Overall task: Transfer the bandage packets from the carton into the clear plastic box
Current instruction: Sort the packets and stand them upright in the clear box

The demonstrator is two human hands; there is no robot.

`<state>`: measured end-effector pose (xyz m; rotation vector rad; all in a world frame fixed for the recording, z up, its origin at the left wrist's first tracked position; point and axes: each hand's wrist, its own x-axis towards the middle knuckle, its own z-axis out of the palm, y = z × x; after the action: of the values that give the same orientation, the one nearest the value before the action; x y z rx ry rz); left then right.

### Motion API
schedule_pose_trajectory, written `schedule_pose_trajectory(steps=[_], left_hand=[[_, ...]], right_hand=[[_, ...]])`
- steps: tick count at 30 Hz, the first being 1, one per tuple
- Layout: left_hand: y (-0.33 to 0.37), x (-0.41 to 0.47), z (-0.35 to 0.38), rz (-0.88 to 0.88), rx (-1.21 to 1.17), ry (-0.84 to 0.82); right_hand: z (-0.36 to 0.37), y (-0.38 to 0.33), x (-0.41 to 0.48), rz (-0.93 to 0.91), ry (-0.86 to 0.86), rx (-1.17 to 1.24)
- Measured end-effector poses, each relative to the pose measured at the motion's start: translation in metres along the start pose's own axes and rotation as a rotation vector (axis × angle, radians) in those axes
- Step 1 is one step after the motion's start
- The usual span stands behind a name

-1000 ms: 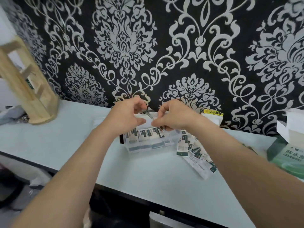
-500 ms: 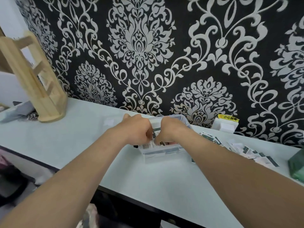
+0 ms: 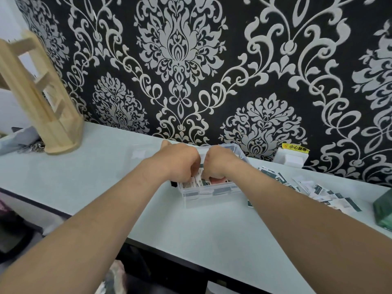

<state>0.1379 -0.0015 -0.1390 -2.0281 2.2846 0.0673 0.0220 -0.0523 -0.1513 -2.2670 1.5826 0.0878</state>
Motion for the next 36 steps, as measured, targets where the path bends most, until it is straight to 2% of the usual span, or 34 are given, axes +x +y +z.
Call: schedule_pose_trajectory(steps=[9, 14, 17, 20, 22, 25, 27, 31, 36], left_hand=[[0.011, 0.004, 0.0, 0.063, -0.024, -0.007], [0.016, 0.009, 0.003, 0.115, -0.057, -0.099], [0.017, 0.011, 0.004, 0.117, -0.039, -0.144], [0.017, 0.011, -0.001, 0.096, -0.088, -0.114], [0.024, 0.008, -0.01, 0.099, -0.149, -0.034], [0.05, -0.004, -0.028, 0.085, -0.347, 0.187], [0.081, -0.014, -0.034, 0.084, -0.473, 0.274], [0.153, -0.015, -0.004, 0.144, -0.487, 0.193], [0.198, 0.007, 0.056, 0.097, -0.282, 0.045]], right_hand=[[-0.005, 0.008, 0.0, -0.004, -0.015, 0.261], [-0.026, 0.023, -0.013, -0.04, 0.122, 0.347], [-0.042, 0.042, -0.031, -0.064, 0.186, 0.499], [-0.054, 0.067, -0.052, -0.066, 0.257, 0.624], [-0.058, 0.092, -0.069, -0.052, 0.287, 0.662], [-0.056, 0.13, -0.086, -0.01, 0.302, 0.573], [-0.048, 0.157, -0.092, 0.04, 0.26, 0.482], [-0.026, 0.194, -0.097, 0.145, 0.191, 0.28], [0.0, 0.222, -0.093, 0.235, 0.161, 0.154]])
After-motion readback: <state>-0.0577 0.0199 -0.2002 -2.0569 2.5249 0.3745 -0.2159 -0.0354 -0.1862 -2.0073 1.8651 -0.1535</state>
